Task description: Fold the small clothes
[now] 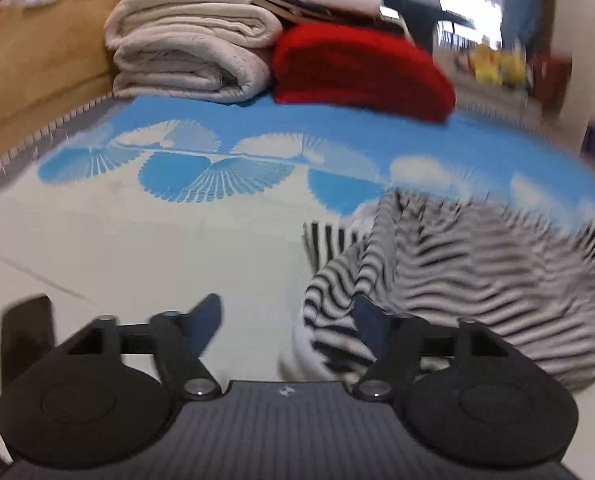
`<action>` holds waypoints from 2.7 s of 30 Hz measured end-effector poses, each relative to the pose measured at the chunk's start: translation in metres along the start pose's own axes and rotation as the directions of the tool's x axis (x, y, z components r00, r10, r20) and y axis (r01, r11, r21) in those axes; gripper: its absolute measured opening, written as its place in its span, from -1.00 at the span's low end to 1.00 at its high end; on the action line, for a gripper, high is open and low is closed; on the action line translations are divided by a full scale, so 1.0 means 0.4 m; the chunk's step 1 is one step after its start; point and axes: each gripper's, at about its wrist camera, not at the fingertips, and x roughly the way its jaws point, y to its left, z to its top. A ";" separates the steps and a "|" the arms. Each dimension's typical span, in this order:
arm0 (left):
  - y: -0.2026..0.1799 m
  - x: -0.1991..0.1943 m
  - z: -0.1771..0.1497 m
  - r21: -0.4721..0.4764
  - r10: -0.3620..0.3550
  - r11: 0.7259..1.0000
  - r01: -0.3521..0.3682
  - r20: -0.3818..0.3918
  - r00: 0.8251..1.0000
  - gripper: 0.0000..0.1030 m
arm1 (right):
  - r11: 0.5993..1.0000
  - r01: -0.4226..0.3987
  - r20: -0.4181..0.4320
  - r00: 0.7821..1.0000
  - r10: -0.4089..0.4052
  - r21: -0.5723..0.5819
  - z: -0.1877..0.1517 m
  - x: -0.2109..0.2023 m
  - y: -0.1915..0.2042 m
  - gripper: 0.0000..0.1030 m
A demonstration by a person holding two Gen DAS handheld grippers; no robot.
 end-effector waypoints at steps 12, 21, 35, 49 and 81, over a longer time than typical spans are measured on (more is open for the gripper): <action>-0.128 0.175 -0.029 0.114 0.113 0.990 -0.086 -0.251 0.961 0.24 | 0.993 -0.078 -0.259 0.964 0.052 -0.091 -0.069 0.123 0.019 -0.89; -0.042 0.079 0.056 -0.038 0.078 0.996 -0.083 -0.110 0.991 0.90 | 0.983 0.142 -0.136 0.978 -0.157 -0.115 -0.061 0.081 -0.056 -0.29; -0.272 0.420 0.236 0.005 -0.208 0.978 0.210 -0.125 0.970 0.99 | 0.982 -0.145 -0.169 0.978 0.124 -0.121 0.091 0.374 0.197 0.01; -0.256 0.511 0.245 -0.062 -0.169 0.985 0.161 -0.143 0.975 -0.77 | 0.979 -0.101 0.054 0.992 0.112 -0.174 0.154 0.379 0.236 -0.97; -0.293 0.373 0.215 0.156 0.175 0.976 -0.151 -0.151 0.973 0.99 | 0.974 -0.166 -0.069 0.985 0.157 -0.152 0.128 0.265 0.308 0.49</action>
